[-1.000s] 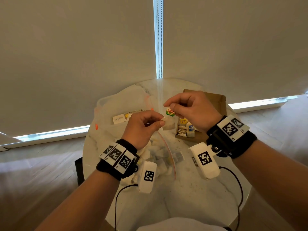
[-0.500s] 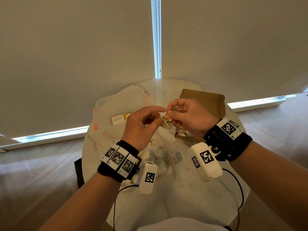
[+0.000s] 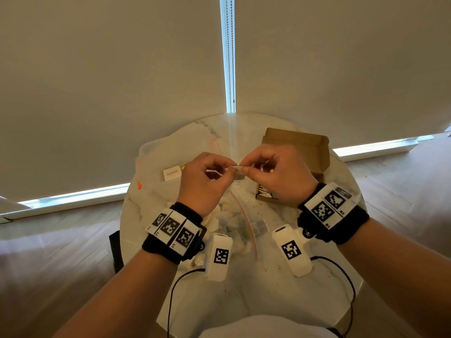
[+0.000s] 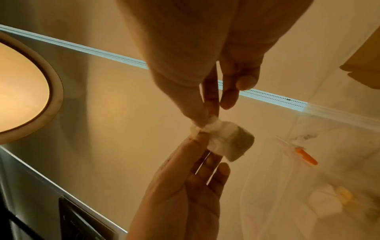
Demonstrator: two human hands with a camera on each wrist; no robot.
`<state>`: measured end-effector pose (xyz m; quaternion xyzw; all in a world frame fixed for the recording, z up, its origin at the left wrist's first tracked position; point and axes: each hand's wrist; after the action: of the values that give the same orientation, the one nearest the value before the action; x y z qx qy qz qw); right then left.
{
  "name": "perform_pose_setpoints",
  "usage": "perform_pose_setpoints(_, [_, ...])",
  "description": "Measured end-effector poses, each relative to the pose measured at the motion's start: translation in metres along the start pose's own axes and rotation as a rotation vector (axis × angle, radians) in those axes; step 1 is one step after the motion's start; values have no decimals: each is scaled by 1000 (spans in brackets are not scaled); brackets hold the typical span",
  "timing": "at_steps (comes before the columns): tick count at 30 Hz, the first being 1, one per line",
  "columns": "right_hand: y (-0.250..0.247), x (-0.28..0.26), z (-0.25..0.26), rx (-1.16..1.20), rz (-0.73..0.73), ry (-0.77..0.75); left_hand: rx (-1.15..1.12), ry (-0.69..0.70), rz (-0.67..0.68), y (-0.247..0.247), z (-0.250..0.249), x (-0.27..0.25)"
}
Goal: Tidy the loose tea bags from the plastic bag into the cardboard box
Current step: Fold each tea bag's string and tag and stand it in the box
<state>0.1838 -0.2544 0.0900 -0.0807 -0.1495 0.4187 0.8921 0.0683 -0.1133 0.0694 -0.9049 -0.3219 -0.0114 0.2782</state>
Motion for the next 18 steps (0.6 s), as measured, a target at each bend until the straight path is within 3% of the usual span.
perform_pose_setpoints(3, [-2, 1, -3, 3, -14, -11, -103, -27, 106, -1, -1, -2])
perform_pose_setpoints(7, [-11, 2, -2, 53, 90, 27, -604, -213, 337, -11, -2, -3])
perform_pose_setpoints(13, [-15, 0, 2, 207, 239, 60, -693, -179, 631, -11, 8, 1])
perform_pose_setpoints(18, [-13, -3, 0, 256, 249, 94, -688, -245, 628, -8, 6, 0])
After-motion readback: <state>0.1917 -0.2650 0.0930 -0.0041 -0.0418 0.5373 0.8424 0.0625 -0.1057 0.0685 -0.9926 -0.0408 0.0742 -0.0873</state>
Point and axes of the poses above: each hand's wrist, its own x-axis towards the middle knuckle, its own y-axis out of the palm, z = x × y, and after that the axes turned 13 degrees about x, right-handed
